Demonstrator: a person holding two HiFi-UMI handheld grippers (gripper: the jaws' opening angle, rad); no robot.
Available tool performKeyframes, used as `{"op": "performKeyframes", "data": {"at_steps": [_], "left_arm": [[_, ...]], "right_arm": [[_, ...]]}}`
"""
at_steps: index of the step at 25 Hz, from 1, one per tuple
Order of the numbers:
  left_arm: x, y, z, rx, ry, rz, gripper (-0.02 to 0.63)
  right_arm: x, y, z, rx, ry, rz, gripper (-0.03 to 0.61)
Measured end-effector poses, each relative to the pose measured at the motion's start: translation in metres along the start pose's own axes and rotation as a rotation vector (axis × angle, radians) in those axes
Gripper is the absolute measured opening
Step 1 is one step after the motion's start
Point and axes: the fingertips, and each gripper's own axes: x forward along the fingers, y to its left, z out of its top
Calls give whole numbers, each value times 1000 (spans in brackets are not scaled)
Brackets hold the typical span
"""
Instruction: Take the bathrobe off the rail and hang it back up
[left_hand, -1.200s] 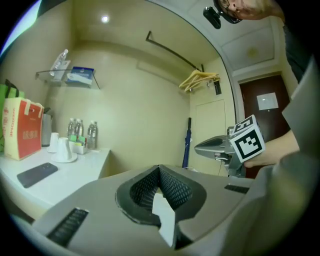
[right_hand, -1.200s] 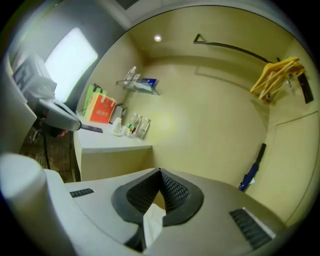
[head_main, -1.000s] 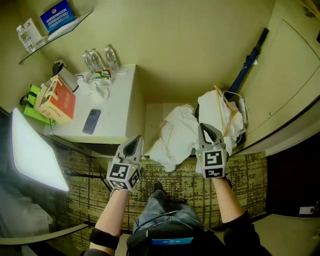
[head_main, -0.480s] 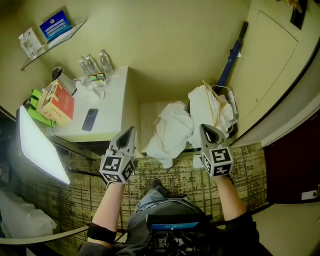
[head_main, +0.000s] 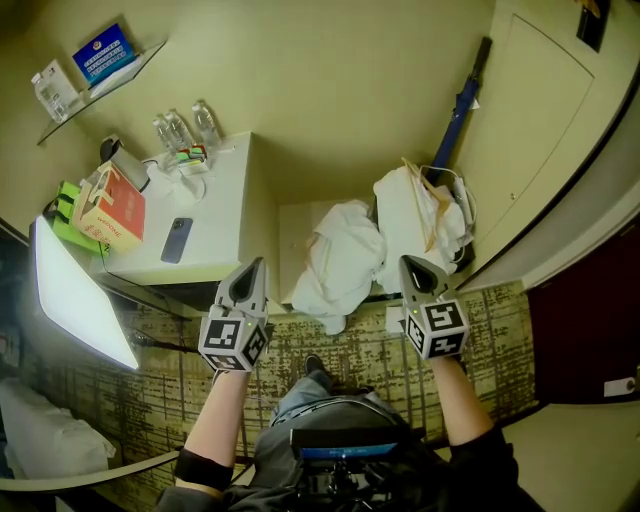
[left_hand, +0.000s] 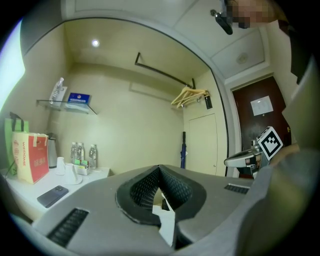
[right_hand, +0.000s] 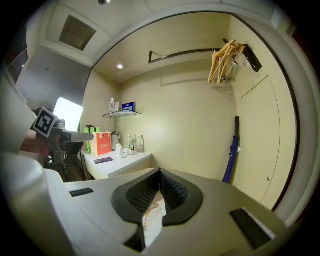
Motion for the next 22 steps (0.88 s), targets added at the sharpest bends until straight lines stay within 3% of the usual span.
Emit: {"op": "performKeyframes", "data": {"at_steps": [11,22], "left_arm": [[16,12,-26,20,70,-12,2],[60,38,-40,29,77,-59,2]], "right_arm": [[21,3,-19,22,50,0,21],[77,12,-29,73,85,11,21]]}}
